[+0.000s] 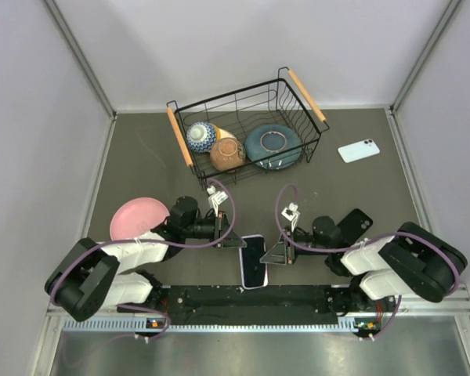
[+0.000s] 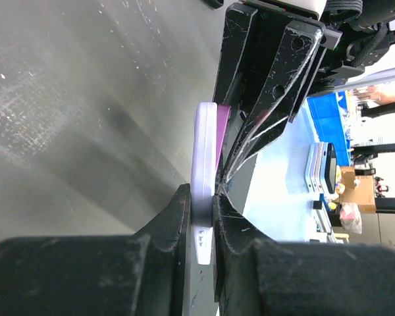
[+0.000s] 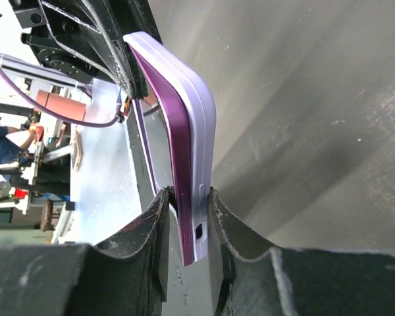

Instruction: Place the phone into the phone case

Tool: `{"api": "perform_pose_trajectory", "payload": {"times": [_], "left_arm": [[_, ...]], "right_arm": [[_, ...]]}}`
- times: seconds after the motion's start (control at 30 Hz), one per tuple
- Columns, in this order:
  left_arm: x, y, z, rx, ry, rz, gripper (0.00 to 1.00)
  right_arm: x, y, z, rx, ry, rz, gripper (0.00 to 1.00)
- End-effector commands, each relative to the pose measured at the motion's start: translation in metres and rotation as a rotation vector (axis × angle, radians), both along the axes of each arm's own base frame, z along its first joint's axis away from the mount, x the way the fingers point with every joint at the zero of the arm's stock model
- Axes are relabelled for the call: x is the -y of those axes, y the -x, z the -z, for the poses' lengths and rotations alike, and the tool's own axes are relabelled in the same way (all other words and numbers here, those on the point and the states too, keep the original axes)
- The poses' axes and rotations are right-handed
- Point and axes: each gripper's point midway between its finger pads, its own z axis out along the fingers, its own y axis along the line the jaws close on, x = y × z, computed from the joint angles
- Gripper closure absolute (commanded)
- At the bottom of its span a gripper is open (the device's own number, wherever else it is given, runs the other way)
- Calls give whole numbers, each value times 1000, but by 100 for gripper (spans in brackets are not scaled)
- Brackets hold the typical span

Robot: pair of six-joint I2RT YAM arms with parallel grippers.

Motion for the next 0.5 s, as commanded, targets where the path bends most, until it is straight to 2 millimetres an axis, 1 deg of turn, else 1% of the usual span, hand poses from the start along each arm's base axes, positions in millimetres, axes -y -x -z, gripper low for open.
{"api": "perform_pose_trajectory", "payload": {"times": [0.0, 0.07, 0.1, 0.13, 0.17, 0.2, 0.27, 0.4, 0.47], "left_arm": [[8, -5, -16, 37, 77, 1, 74], [7, -2, -18, 45, 84, 8, 64], [6, -2, -21, 59, 92, 6, 56], [5, -1, -21, 61, 92, 6, 53], [5, -1, -22, 64, 95, 8, 50], [5, 1, -24, 67, 102, 14, 45], [5, 1, -27, 70, 112, 17, 43], [6, 2, -34, 75, 139, 10, 43], [5, 0, -35, 84, 144, -6, 44]], "right_arm": [[-17, -12, -73, 144, -190, -12, 98], [-15, -17, -76, 141, -158, 22, 100], [-15, -20, -84, 152, -161, 32, 100], [-15, -23, -88, 159, -159, 53, 100], [-13, -23, -82, 145, -124, 59, 100], [-12, -25, -98, 178, -146, 69, 100], [-11, -30, -102, 193, -128, 94, 100], [-9, -35, -110, 189, -101, 125, 100], [-9, -37, -109, 174, -94, 142, 100]]}}
